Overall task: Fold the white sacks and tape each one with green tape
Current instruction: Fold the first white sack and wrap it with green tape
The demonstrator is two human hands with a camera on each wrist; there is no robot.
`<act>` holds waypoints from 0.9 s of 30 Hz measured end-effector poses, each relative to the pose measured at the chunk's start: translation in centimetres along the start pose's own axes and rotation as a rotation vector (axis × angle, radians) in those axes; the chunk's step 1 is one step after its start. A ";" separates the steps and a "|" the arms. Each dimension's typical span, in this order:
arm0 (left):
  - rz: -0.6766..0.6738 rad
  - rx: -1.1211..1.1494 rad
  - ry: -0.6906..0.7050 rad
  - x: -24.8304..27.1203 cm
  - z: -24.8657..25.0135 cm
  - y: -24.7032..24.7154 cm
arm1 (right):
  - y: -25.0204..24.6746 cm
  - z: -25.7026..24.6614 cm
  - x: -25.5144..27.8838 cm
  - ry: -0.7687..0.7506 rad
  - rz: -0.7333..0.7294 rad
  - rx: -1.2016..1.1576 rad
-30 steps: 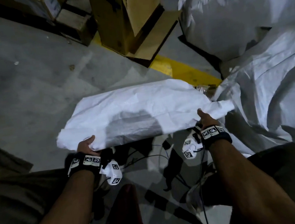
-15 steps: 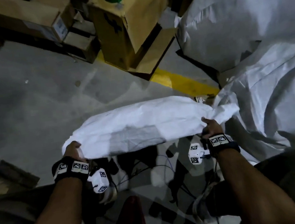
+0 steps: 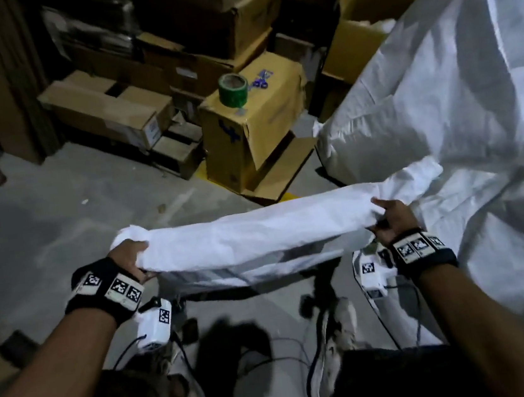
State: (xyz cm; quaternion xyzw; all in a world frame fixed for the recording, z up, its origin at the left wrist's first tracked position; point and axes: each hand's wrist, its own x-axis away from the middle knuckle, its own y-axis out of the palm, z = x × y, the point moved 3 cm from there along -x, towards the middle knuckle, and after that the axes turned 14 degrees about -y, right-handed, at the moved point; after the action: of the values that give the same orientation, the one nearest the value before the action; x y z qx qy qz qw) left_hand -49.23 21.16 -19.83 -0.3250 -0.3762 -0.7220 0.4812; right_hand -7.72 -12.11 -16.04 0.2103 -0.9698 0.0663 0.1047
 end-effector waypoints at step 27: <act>0.364 0.026 -0.049 -5.7 -8.2 7.4 | 6.7 8.1 -0.6 0.543 0.022 -0.239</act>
State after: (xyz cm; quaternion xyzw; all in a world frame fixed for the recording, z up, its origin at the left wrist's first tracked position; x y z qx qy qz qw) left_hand -41.26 14.81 -27.03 -0.3988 -0.3320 -0.6101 0.5987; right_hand -11.41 -7.20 -24.62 0.1606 -0.9095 0.0064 0.3835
